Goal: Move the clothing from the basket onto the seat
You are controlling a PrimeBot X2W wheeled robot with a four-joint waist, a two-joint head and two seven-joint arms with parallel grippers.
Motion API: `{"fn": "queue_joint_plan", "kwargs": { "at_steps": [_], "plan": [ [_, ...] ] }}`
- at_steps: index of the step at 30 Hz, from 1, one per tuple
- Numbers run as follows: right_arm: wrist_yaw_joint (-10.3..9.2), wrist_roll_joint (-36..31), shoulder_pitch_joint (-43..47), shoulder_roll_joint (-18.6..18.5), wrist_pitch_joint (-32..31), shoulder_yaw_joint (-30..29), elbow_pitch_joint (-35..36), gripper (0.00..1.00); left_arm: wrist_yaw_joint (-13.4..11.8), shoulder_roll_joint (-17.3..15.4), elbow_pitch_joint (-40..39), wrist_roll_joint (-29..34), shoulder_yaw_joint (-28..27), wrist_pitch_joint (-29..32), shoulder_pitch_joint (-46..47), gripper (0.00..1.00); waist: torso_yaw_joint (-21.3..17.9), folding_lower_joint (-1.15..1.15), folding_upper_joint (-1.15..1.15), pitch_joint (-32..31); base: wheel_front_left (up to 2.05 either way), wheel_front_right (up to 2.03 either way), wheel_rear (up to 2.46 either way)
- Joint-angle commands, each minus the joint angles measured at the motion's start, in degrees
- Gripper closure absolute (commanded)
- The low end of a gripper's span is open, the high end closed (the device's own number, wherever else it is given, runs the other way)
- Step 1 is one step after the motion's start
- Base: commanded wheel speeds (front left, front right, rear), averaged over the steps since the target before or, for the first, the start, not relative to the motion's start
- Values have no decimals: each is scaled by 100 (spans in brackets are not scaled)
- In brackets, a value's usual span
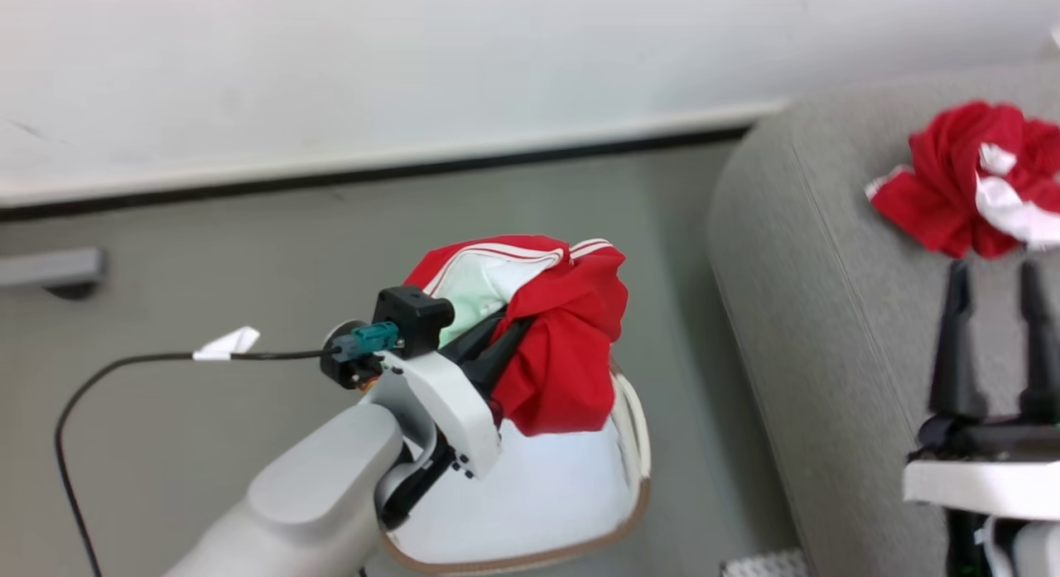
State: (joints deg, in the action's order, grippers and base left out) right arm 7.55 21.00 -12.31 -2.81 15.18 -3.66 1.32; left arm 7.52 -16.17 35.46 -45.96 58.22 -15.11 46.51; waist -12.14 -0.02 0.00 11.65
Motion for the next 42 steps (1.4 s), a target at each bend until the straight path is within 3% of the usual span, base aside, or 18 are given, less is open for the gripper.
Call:
{"fn": "queue_joint_plan", "kwargs": {
  "at_steps": [1,12,28,36,42],
  "plan": [
    [-13,83,150,-11,-6,138,-121,0,-11,58,-92,125,-109,-4,-134,100,439,2,0,-552,0,0,0],
    [-13,62,441,-15,-5,795,-564,0,-56,376,-628,165,-553,-4,72,100,811,2,0,-1024,0,0,0],
    [-13,-184,434,-11,-6,1209,-749,0,-131,424,-862,22,-731,-5,18,100,924,2,0,-1087,0,0,0],
    [-13,-247,298,-105,-6,2116,-1067,0,-122,488,-851,4,-705,-5,-37,100,1009,2,0,-1113,0,0,0],
    [-13,-280,-78,-224,-5,2880,-1931,0,-111,605,-850,-10,-634,-2,-56,100,1121,2,0,-1127,0,0,0]
  ]
}}
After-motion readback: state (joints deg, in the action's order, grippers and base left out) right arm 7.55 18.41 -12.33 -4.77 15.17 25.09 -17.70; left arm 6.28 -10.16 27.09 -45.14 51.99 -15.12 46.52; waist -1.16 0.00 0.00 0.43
